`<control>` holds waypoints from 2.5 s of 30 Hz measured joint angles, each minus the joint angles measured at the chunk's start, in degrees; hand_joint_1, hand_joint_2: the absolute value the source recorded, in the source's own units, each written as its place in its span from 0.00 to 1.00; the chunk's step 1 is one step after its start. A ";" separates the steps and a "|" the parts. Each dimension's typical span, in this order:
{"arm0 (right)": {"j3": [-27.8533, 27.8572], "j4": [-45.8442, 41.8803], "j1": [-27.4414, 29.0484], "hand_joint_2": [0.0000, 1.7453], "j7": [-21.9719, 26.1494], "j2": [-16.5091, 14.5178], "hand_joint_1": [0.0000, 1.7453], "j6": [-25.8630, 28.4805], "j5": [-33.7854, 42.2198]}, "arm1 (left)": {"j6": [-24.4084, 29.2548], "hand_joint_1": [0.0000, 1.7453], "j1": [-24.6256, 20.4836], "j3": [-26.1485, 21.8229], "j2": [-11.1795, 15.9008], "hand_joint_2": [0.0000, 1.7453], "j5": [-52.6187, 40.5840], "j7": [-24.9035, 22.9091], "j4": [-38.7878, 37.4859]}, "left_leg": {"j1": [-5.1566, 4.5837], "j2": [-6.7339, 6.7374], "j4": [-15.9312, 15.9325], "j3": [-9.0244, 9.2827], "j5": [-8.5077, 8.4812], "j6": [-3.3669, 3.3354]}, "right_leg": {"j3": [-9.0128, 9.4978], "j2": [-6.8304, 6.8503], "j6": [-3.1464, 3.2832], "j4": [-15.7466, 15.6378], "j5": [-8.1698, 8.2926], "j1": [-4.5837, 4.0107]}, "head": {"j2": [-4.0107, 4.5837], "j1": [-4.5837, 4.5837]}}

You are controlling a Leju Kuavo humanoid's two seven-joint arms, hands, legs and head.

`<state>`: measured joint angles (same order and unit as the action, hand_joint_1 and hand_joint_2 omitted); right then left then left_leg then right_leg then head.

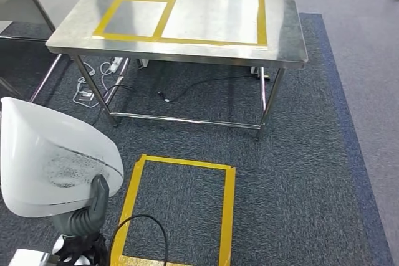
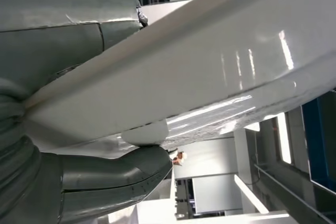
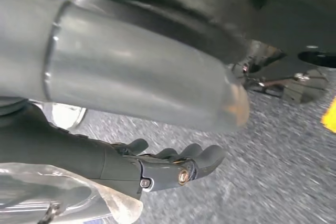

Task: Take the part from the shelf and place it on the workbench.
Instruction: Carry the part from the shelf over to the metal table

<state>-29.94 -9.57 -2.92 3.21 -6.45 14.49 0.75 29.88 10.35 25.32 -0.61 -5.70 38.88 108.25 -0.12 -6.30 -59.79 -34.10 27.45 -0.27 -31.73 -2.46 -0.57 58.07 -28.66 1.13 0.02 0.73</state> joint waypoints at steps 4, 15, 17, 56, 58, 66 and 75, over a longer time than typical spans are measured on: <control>0.31 0.04 0.19 0.00 0.07 0.01 0.00 0.13 -0.15 | 0.16 1.00 0.04 -0.03 0.04 1.00 -0.11 -0.12 0.03 | 0.18 5.15 -12.93 -5.94 6.28 0.94 | 0.49 3.18 0.92 -0.30 -0.34 -0.13 | 0.00 0.50; 1.03 0.07 -0.08 0.00 -0.45 0.03 0.00 1.83 0.13 | 1.13 1.00 0.50 -0.16 0.06 1.00 -0.46 -0.16 0.22 | 0.32 6.39 1.90 1.65 -0.35 -0.84 | 1.36 4.82 -1.36 0.22 -1.97 -0.38 | 0.01 0.30; 1.07 0.07 -0.10 0.00 -0.70 0.07 0.00 1.68 -0.15 | 1.18 1.00 0.52 -0.20 -0.08 1.00 -0.44 -0.16 0.35 | 0.57 6.26 2.35 2.05 -0.38 -1.52 | -1.20 3.48 -1.75 5.10 -4.45 -0.29 | 0.01 -0.04; 1.13 0.24 0.63 0.00 -1.06 1.06 0.00 0.60 -1.27 | 1.55 1.00 1.08 -0.18 0.11 1.00 0.63 -0.11 0.66 | -0.43 5.08 1.18 7.50 5.64 -2.38 | -6.60 2.43 -0.97 4.06 0.38 -0.87 | 0.02 -0.14; 1.13 0.30 0.61 0.00 -1.04 1.24 0.00 0.55 -1.37 | 1.28 1.00 1.04 -0.16 0.08 1.00 0.88 -0.09 0.65 | -0.45 4.99 1.46 8.34 6.31 -1.77 | -5.77 2.32 -0.37 2.14 2.46 -1.17 | 0.02 -0.02; 1.13 0.29 0.58 0.00 -1.33 1.38 0.00 -0.24 -1.38 | 1.15 1.00 1.03 -0.11 0.21 1.00 1.13 0.03 0.68 | 0.40 5.37 -13.49 -1.13 10.78 0.69 | 0.86 2.40 0.89 -1.25 0.12 -0.42 | 0.02 0.48; 1.13 0.42 0.48 0.00 -1.41 1.41 0.00 -0.38 -1.27 | 1.15 1.00 1.32 0.00 0.40 1.00 1.29 -0.04 0.54 | 1.03 5.90 -1.12 -1.62 -0.30 -0.22 | 6.43 2.40 -2.30 -0.22 -5.30 0.34 | 0.02 0.59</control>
<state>-28.81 -9.16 -2.44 1.80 -5.04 14.11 -0.52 31.03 11.67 25.32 -0.20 -4.42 38.83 108.79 0.92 -0.40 -60.92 -35.72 27.15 -0.49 -25.30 -0.05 -2.87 57.86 -33.96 1.47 0.04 1.32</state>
